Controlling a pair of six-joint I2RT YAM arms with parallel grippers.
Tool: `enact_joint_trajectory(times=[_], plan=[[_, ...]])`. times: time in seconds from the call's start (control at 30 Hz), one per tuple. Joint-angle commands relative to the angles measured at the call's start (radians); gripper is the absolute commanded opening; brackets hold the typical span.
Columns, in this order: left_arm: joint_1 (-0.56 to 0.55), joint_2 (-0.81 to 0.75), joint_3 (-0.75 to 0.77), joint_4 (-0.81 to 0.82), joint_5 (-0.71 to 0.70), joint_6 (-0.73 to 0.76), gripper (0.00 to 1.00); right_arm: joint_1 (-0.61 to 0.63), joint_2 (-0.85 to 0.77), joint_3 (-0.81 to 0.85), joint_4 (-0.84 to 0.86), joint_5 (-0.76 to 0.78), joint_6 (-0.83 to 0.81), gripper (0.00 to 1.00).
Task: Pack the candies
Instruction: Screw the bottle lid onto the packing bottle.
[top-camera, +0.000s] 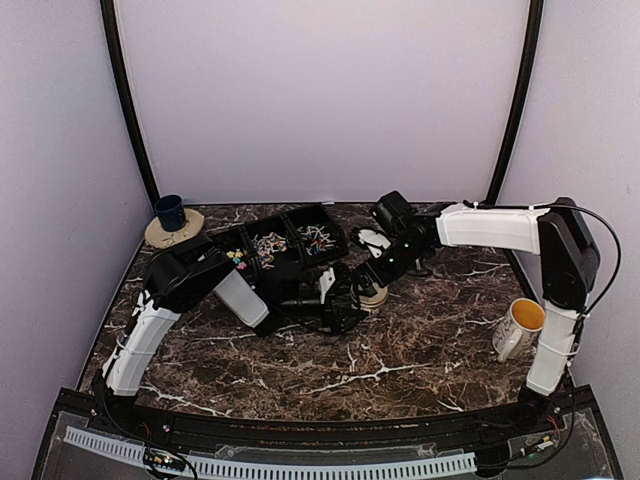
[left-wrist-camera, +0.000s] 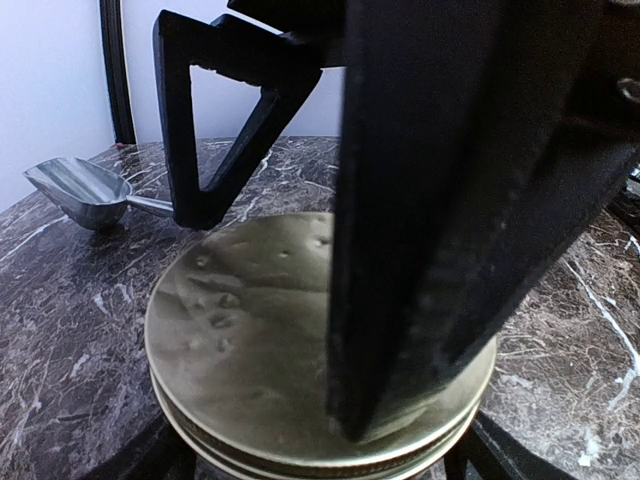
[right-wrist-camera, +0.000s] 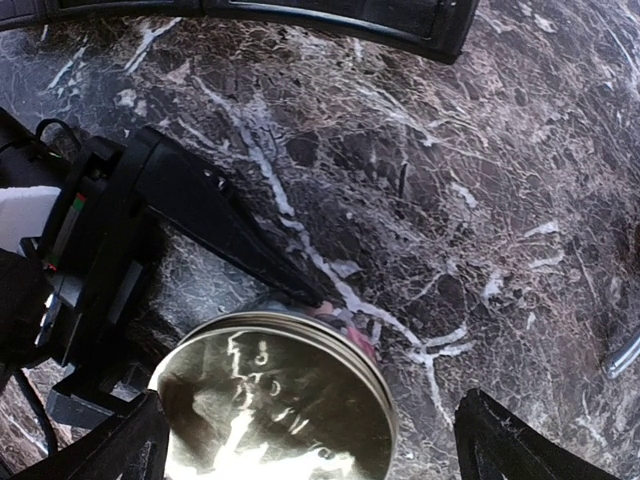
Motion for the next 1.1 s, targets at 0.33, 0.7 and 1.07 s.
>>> enact_joint_trajectory(times=[0.33, 0.7, 1.07], plan=[[0.010, 0.109, -0.062, -0.270, 0.006, 0.065, 0.84, -0.003, -0.077, -0.038, 0.010, -0.025, -0.071, 0.98], [0.010, 0.107, -0.068, -0.267, 0.028, 0.072, 0.84, -0.008, -0.044, 0.016, -0.007, -0.162, -0.224, 0.97], [0.011, 0.109, -0.064, -0.268, 0.043, 0.072, 0.84, -0.008, -0.043, -0.021, -0.014, -0.167, -0.392, 0.98]])
